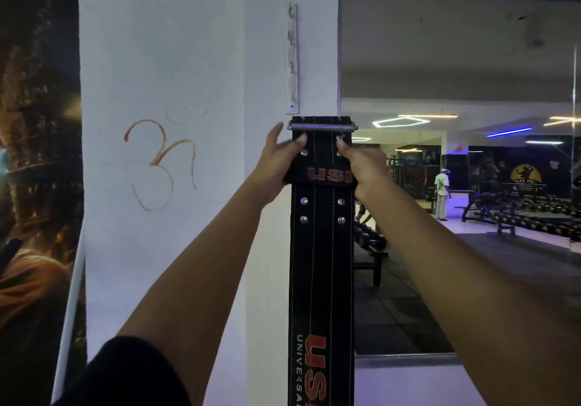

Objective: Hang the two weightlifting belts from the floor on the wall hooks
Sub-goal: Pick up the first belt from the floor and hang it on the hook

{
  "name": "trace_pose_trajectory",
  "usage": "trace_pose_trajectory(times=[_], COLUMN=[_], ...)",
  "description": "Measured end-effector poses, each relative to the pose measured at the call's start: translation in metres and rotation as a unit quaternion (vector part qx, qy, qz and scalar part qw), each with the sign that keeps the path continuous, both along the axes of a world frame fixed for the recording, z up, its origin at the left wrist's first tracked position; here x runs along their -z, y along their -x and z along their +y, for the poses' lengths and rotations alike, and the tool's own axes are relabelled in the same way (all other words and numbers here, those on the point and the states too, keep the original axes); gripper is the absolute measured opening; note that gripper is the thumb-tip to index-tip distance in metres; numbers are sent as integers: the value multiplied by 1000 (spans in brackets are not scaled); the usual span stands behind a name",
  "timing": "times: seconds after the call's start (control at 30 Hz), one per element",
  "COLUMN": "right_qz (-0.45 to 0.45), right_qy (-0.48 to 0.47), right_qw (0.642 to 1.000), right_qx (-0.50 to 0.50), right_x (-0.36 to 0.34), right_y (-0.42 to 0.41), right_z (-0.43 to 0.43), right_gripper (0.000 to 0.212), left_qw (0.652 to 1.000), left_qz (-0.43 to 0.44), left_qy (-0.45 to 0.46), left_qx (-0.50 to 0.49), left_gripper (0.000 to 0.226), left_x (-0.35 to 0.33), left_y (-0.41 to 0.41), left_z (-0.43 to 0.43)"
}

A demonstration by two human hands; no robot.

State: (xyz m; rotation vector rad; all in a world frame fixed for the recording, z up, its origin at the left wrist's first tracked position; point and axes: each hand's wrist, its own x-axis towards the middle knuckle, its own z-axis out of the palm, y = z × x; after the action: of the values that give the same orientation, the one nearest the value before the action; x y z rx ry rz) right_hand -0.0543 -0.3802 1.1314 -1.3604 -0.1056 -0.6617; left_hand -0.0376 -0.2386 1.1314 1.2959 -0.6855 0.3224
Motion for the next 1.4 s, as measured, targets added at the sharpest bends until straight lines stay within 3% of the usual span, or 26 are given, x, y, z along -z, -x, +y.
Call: trace_pose_trajectory(times=[0.13, 0.3, 0.5, 0.6, 0.7, 0.77, 0.97, 1.13, 1.3, 1.4], right_qz=[-9, -20, -23, -18, -22, -36, -59, -92, -88, -95], right_qy=[-1, 6, 19, 27, 69, 82, 41, 16, 15, 4], right_qw=[1000, 1000, 999, 999, 997, 995, 985, 991, 995, 995], right_qx=[-10, -23, -31, -40, -36, -41, -158, -100, -54, -31], right_x=[4, 8, 22, 30, 31, 26, 5, -27, -33, -38], right_y=[4, 9, 14, 12, 9, 11, 12, 1, -26, -47], right_z=[1, 0, 5, 7, 7, 7, 7, 29, 43, 51], right_gripper=[60, 27, 24, 25, 13, 32, 30, 35, 20, 30], left_qw=[986, 988, 970, 973, 973, 972, 972, 974, 976, 977], left_qz=[-126, -139, -155, -132, -118, -111, -93, -77, -69, -66], left_qy=[-80, -52, 51, 54, 71, 81, 84, 69, 66, 65], left_qx=[-76, -49, -178, -183, -185, -189, -199, -202, -195, -193], left_gripper=[35, 11, 26, 30, 31, 32, 32, 32, 34, 35], left_x=[-7, -13, -34, -35, -32, -31, -34, -30, -31, -38], left_y=[-5, -6, -2, -6, -10, -12, -20, -31, -53, -72], left_z=[11, 12, -7, -11, -9, -9, 0, 1, 10, 16])
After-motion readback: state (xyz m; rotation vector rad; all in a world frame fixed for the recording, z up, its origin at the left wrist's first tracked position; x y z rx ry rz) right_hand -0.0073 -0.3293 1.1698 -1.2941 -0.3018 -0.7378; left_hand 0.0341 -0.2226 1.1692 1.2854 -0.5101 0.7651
